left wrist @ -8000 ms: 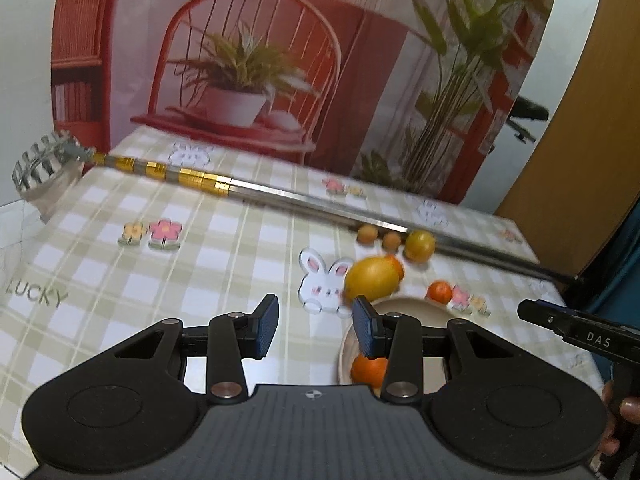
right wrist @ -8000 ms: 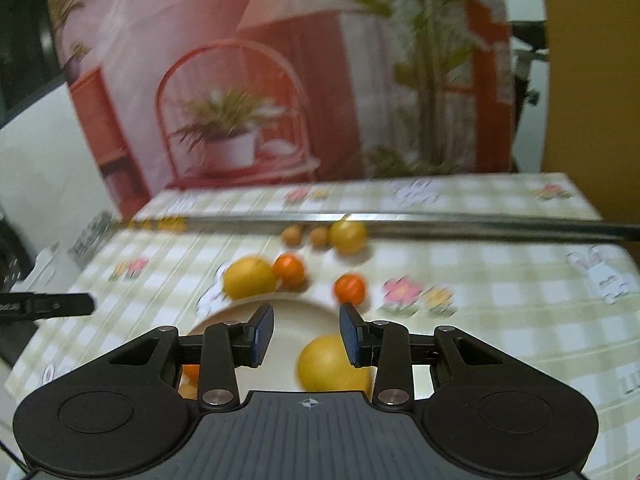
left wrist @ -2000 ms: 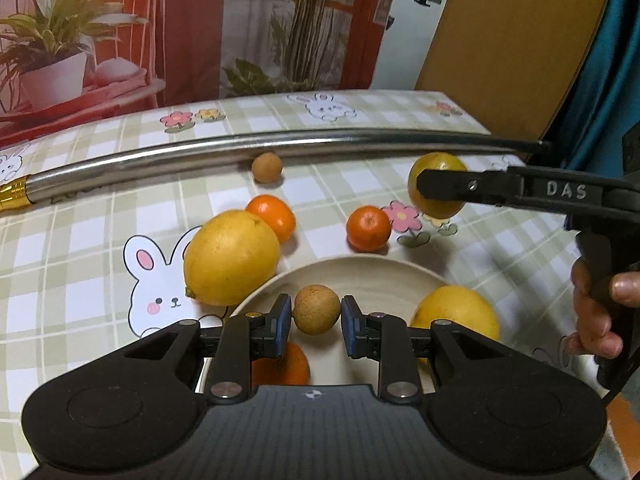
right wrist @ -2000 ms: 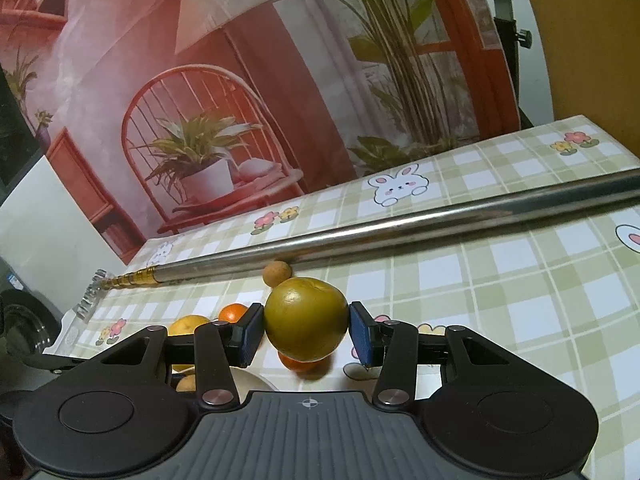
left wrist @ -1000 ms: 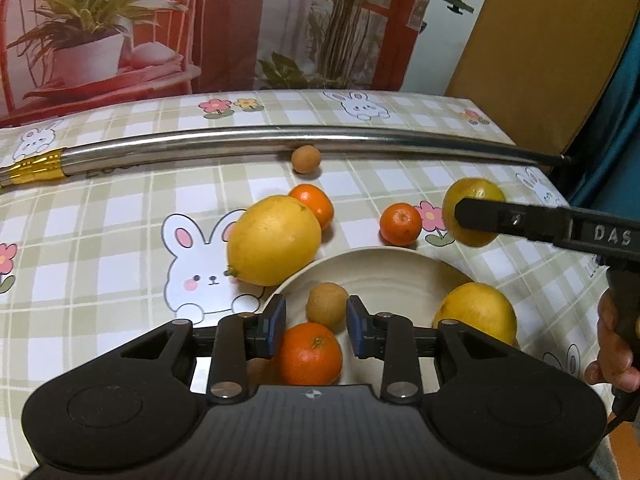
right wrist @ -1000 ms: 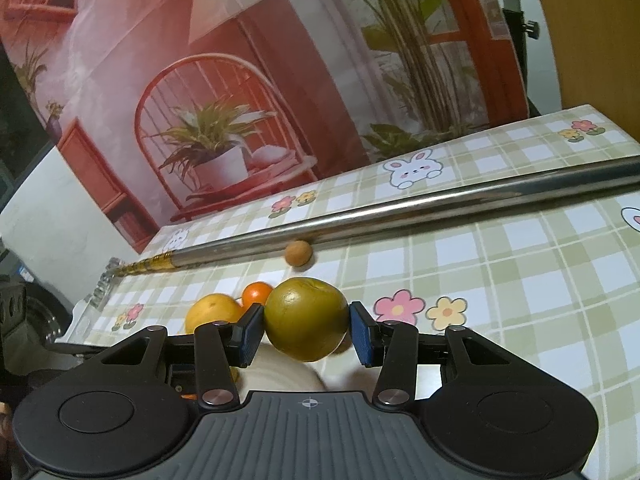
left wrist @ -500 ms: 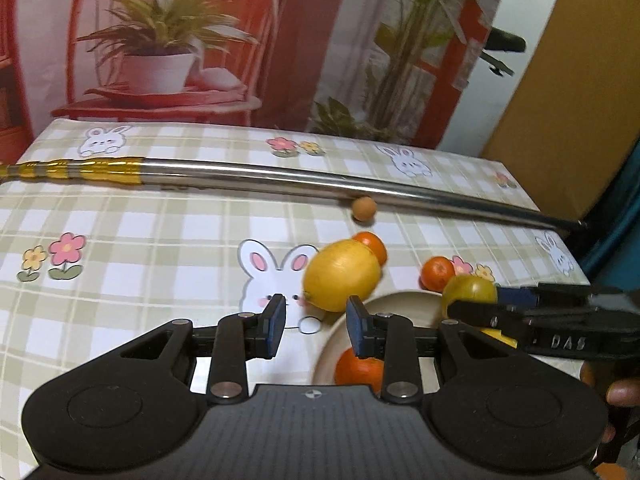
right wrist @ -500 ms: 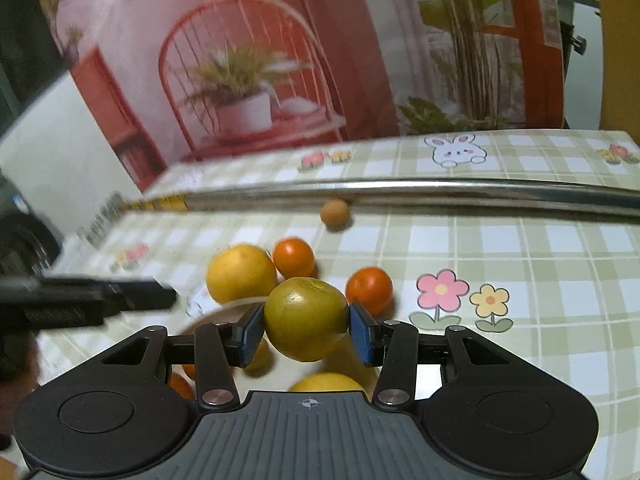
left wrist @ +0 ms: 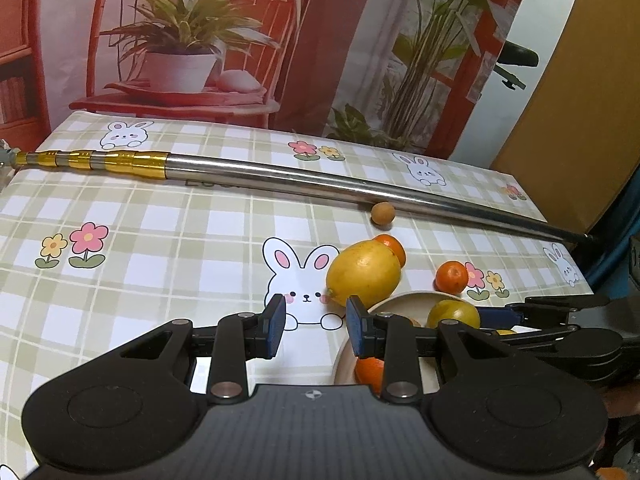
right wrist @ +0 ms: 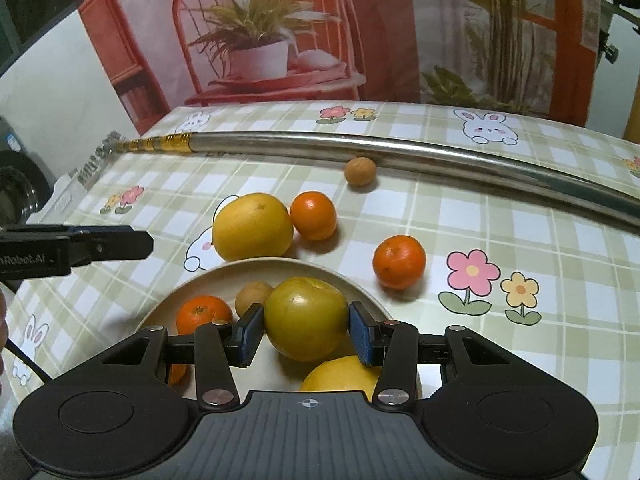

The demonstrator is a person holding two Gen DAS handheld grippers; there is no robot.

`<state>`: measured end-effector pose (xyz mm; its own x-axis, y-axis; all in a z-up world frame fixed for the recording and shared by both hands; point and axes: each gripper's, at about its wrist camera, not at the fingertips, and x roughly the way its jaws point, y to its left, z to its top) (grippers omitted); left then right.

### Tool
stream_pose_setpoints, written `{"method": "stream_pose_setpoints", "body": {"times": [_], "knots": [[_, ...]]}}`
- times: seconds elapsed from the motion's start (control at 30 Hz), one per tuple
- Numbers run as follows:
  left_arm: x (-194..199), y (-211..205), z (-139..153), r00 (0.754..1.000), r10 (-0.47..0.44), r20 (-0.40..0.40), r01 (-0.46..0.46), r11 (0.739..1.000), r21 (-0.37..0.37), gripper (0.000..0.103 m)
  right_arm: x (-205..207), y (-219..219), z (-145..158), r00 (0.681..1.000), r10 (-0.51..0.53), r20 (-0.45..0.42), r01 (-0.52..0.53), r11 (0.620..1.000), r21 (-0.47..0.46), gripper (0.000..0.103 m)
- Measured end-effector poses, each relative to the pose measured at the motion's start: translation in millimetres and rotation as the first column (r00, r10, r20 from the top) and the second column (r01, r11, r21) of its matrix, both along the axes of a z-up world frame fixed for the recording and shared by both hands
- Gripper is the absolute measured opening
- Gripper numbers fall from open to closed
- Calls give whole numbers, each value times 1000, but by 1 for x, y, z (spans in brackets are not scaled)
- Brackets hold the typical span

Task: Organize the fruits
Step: 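Lower the green-yellow fruit into the plate and open the right tool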

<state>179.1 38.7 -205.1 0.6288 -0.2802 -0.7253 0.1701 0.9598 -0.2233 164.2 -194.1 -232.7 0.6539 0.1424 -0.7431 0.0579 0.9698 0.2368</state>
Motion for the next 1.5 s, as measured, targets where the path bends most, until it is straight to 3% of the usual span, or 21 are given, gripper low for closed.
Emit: {"method": "stream_pose_setpoints", "body": {"times": [0.83, 1.3, 1.5], "knots": [[-1, -3, -2, 1000, 8, -16, -8, 1000, 12, 35, 0, -4, -3, 1000, -29, 1, 29, 1000, 1, 43], [12, 6, 16, 1000, 18, 15, -18, 1000, 23, 35, -20, -37, 27, 985, -126, 122, 126, 992, 8, 43], [27, 0, 25, 1000, -10, 7, 10, 1000, 30, 35, -22, -55, 30, 977, -169, 133, 171, 985, -5, 43]]}}
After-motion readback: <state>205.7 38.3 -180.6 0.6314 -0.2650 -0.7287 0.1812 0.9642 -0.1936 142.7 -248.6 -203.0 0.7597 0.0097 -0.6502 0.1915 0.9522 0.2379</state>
